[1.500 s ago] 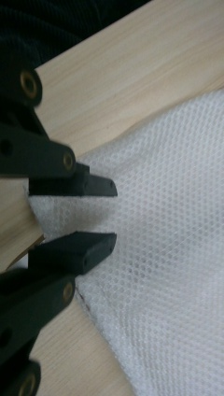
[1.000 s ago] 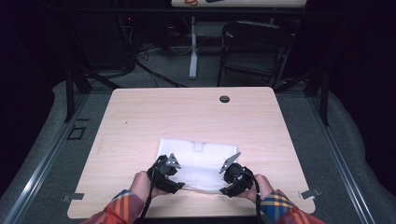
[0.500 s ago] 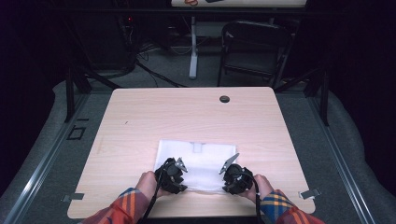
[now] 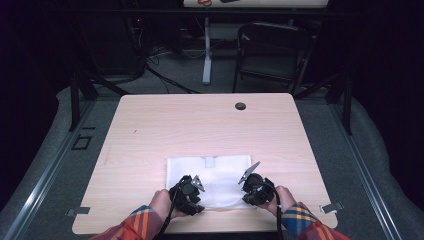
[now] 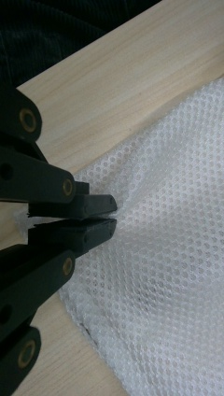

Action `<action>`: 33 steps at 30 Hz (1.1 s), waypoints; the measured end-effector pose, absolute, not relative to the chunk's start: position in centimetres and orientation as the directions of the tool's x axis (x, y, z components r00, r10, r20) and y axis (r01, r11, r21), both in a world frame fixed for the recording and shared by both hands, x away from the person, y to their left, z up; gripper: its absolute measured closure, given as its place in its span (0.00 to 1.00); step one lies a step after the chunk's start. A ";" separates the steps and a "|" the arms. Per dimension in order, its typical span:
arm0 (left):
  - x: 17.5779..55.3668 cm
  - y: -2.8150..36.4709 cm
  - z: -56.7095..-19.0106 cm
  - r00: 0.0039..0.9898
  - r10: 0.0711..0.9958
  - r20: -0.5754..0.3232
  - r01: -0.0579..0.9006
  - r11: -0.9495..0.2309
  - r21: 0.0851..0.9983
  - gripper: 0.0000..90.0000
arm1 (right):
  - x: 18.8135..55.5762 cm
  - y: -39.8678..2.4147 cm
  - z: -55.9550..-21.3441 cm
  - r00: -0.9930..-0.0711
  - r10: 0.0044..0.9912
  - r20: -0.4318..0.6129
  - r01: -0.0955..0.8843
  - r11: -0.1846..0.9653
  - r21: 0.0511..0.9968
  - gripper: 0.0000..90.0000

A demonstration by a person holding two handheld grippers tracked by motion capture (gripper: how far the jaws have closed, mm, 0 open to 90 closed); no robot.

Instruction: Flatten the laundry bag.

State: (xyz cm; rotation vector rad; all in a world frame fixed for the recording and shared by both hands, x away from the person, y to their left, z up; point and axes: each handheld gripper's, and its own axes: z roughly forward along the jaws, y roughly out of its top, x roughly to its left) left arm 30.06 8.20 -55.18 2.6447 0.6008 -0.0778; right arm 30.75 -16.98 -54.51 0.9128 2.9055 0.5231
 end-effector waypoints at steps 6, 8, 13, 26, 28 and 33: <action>30.2 8.3 -54.5 0.908 0.406 -0.108 0.409 -0.799 0.441 0.57 | 30.6 -17.2 -53.8 -0.823 0.564 0.065 0.546 0.755 0.363 0.97; 30.1 8.3 -54.1 0.907 0.411 -0.093 0.404 -0.784 0.471 0.54 | 30.5 -17.4 -53.5 -0.824 0.562 0.069 0.543 0.751 0.376 0.97; 29.7 7.0 -53.9 0.918 0.389 -0.078 0.376 -0.787 0.489 0.49 | 30.4 -17.8 -52.9 -0.817 0.571 0.083 0.551 0.728 0.408 0.97; 30.2 5.0 -55.4 0.930 0.363 -0.061 0.349 -0.820 0.453 0.65 | 30.8 -18.0 -53.1 -0.814 0.570 0.112 0.561 0.720 0.409 0.97; 30.3 5.1 -55.4 0.929 0.364 -0.068 0.354 -0.817 0.456 0.72 | 30.7 -17.9 -53.2 -0.810 0.575 0.111 0.565 0.716 0.411 0.97; 30.8 5.2 -55.5 0.924 0.373 -0.085 0.368 -0.809 0.458 0.80 | 30.6 -17.7 -53.4 -0.807 0.581 0.108 0.566 0.709 0.421 0.96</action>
